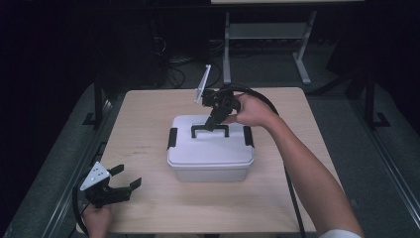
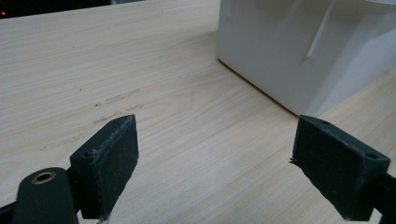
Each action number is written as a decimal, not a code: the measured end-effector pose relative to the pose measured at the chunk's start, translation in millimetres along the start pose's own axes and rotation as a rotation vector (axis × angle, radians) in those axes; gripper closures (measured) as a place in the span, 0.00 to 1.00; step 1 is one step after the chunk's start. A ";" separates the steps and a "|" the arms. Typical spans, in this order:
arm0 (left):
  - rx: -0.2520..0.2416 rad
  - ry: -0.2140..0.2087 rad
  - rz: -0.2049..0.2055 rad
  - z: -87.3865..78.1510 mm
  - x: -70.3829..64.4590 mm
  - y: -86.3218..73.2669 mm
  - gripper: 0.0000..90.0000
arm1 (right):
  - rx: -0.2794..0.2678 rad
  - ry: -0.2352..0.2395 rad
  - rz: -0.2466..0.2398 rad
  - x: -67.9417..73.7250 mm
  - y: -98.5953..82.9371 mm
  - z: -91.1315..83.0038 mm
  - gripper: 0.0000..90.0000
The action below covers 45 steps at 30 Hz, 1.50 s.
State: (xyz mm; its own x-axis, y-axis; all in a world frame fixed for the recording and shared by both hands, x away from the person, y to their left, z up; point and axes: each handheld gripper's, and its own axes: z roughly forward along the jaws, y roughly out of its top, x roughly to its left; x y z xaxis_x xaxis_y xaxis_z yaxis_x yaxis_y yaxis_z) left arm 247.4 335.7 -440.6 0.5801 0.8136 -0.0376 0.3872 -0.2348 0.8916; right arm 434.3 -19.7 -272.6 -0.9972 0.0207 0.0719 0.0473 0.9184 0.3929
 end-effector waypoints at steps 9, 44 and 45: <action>0.000 0.003 0.001 -0.3 -0.7 0.0 0.15 | 0.000 0.004 -0.004 1.5 -0.5 -0.4 0.92; 0.001 -0.002 0.003 1.8 -0.6 0.5 0.15 | -0.080 -0.037 0.076 13.6 -37.3 -35.3 0.80; 0.001 -0.004 0.003 1.8 -0.6 0.5 0.15 | -0.082 -0.039 0.080 14.3 -38.2 -36.4 0.79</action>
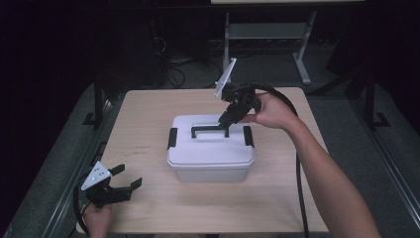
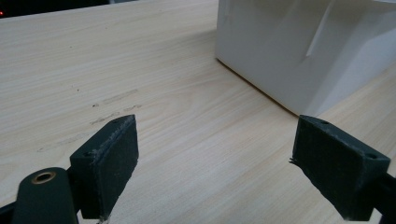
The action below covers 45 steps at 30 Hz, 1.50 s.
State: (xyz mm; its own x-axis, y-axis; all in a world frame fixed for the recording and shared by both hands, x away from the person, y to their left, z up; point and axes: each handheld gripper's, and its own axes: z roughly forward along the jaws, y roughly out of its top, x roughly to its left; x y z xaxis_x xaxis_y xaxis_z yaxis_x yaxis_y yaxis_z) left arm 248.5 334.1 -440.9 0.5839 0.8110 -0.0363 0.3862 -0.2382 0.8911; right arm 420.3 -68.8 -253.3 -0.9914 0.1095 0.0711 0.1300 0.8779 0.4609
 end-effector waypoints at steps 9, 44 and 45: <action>0.006 -0.001 0.004 1.3 0.0 0.1 0.15 | -0.015 -0.017 0.020 2.5 -12.5 -9.7 0.78; 0.017 0.003 -0.002 3.5 1.2 -1.2 0.15 | -0.052 -0.077 0.109 7.8 -60.4 -36.1 0.66; 0.018 0.003 -0.001 3.5 1.1 -1.2 0.15 | -0.053 -0.078 0.113 8.3 -62.1 -37.1 0.65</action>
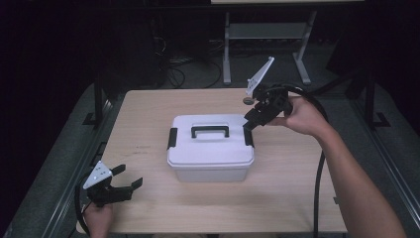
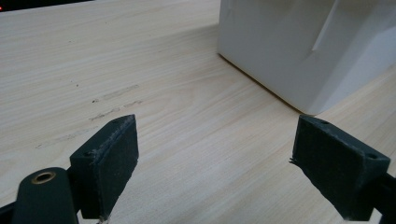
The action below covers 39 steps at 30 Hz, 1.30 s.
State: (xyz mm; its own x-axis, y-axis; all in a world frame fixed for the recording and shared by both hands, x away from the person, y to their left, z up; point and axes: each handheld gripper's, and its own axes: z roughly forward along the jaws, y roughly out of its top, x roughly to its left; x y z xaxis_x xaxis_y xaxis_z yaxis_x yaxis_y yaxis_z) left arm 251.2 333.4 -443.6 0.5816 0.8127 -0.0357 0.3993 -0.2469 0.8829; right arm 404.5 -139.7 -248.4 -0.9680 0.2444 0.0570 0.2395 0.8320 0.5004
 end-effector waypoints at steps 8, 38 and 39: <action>0.004 0.002 0.002 0.3 0.1 0.3 0.15 | -0.011 -0.023 0.021 0.1 -10.3 -6.1 0.61; 0.010 -0.001 0.005 1.0 -0.9 0.3 0.15 | -0.012 -0.063 0.086 3.4 -56.5 -17.3 0.58; 0.007 0.000 0.004 0.9 -0.9 0.3 0.15 | -0.013 -0.062 0.088 3.4 -58.2 -17.3 0.58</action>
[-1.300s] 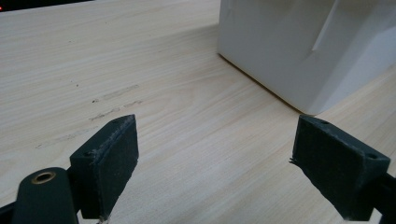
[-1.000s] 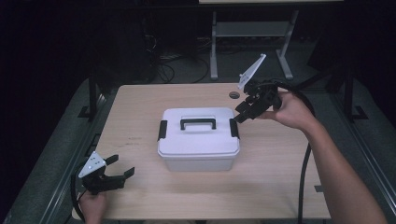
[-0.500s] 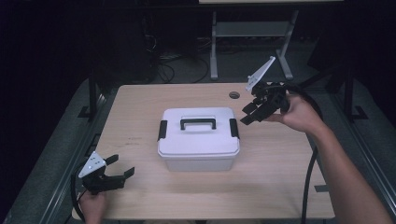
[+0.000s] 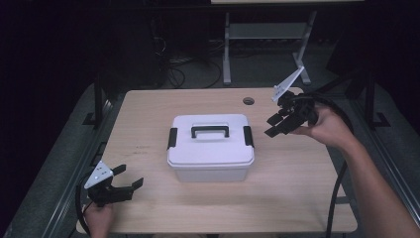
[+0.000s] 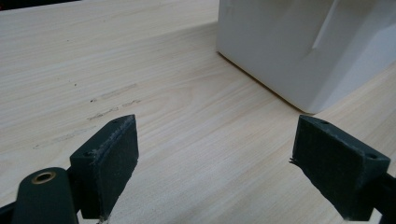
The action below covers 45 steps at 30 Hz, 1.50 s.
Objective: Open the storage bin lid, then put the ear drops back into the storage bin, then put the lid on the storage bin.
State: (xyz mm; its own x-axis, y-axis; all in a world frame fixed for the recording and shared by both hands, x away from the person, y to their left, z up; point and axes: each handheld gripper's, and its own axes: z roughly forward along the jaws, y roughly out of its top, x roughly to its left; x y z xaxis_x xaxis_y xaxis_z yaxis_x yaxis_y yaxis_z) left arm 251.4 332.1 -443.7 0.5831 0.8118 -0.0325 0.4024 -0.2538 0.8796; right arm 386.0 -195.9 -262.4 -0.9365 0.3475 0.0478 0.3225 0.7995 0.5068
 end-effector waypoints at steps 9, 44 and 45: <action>0.003 -0.001 0.002 0.0 0.4 0.0 0.15 | 0.005 0.008 0.019 -0.6 -10.2 4.5 0.58; 0.004 0.001 0.000 0.3 -0.4 -0.5 0.15 | 0.004 0.008 0.074 -1.1 -43.9 9.7 0.57; 0.004 0.001 0.001 0.6 -0.6 -0.5 0.15 | 0.003 0.008 0.073 -1.3 -45.2 10.0 0.57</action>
State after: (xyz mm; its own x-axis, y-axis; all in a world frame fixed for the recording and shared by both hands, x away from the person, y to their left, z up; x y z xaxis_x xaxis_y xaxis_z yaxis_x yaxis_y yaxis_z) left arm 251.3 331.4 -444.4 0.5829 0.8119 -0.0314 0.4047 -0.2566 0.8777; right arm 374.0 -227.6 -294.0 -0.9115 0.4010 0.0917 0.3906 0.7737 0.4988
